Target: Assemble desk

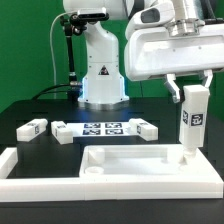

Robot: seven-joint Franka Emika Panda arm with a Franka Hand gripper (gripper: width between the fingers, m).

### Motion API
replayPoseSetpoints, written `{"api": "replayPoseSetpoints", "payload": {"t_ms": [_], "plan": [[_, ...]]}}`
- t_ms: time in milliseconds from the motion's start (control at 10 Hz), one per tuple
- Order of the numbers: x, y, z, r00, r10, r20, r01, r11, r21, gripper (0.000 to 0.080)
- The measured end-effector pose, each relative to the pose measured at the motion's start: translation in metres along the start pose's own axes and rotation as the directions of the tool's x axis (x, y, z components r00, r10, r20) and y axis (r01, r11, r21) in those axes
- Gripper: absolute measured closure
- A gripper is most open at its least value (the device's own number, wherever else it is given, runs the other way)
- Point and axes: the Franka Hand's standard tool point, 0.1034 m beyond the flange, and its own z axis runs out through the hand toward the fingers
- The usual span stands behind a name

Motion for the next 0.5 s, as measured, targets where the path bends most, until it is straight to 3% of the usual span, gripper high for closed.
{"api": "replayPoseSetpoints", "payload": {"t_ms": [200,500], "plan": [[0.0,0.001,0.013,1.0,0.003,0.004,-0.003,1.0,0.001,0.0509],[0.001,0.003,0.018,1.0,0.004,-0.006,-0.004,1.0,0.0,0.0509]]}}
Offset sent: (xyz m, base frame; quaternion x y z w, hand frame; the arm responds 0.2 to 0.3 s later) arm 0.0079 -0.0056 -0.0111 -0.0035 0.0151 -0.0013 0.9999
